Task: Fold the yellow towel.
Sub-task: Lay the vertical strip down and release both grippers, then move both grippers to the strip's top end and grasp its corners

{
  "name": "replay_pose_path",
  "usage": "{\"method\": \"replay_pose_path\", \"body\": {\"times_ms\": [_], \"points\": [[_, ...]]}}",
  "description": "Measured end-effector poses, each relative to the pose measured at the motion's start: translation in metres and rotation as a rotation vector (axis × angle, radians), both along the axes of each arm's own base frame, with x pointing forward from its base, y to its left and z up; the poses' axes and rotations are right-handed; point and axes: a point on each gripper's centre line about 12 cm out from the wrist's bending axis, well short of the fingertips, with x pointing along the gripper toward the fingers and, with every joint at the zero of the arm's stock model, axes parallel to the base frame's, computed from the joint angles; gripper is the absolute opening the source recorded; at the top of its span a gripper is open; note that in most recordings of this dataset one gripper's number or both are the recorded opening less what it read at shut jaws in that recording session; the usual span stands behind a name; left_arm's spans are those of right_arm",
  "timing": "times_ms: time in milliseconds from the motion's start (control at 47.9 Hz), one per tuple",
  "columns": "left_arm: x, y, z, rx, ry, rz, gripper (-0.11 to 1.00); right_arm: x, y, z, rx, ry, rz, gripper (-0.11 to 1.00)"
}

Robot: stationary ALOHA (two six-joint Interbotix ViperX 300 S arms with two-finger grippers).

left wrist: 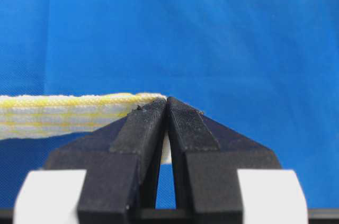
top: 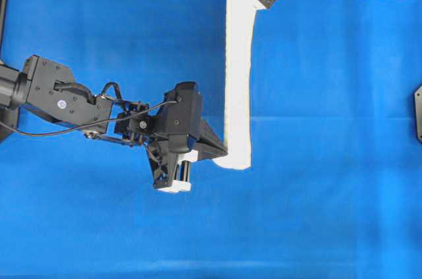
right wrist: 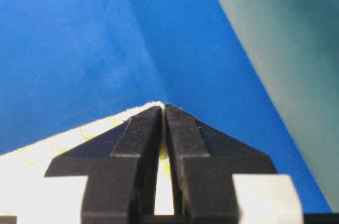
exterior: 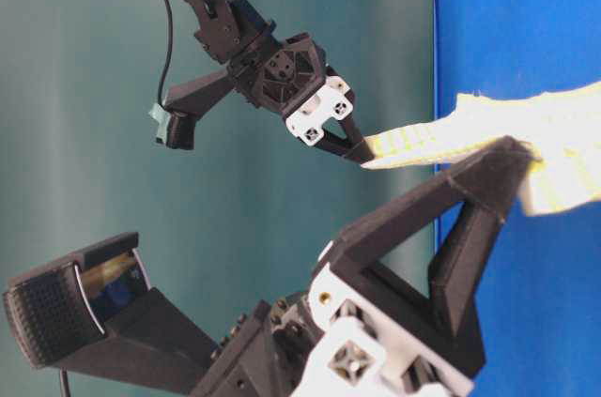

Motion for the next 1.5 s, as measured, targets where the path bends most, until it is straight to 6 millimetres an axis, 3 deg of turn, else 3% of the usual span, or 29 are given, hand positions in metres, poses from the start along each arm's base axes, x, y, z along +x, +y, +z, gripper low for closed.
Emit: {"method": "replay_pose_path", "body": {"times_ms": [355, 439, 585, 648, 856, 1107, 1316, 1504], "points": [[-0.001, -0.009, -0.004, 0.002, 0.011, -0.021, 0.05, 0.008, 0.013, -0.011, -0.002, 0.042, 0.052, 0.05], [-0.002, -0.011, -0.004, 0.003, 0.010, -0.028, 0.13, 0.009, 0.014, -0.012, -0.008, 0.047, 0.062, 0.17], [-0.004, -0.019, -0.004, 0.004, 0.010, -0.047, 0.29, 0.010, 0.014, -0.011, -0.013, 0.044, 0.063, 0.57], [-0.003, -0.018, -0.004, 0.003, 0.010, -0.045, 0.38, 0.011, 0.015, -0.010, -0.017, 0.045, 0.069, 0.69], [-0.004, -0.010, -0.006, 0.006, 0.027, -0.028, 0.71, 0.012, 0.017, -0.010, -0.018, 0.045, 0.076, 0.69], [-0.012, 0.022, 0.007, 0.021, 0.049, 0.035, 0.72, 0.001, 0.022, 0.008, -0.031, 0.021, 0.074, 0.69], [-0.025, 0.071, 0.008, 0.059, 0.059, 0.127, 0.72, -0.025, 0.039, 0.012, -0.011, 0.015, 0.063, 0.69], [-0.043, 0.118, 0.004, 0.107, 0.074, 0.219, 0.75, -0.044, 0.066, 0.010, -0.008, -0.021, 0.082, 0.69]]}}
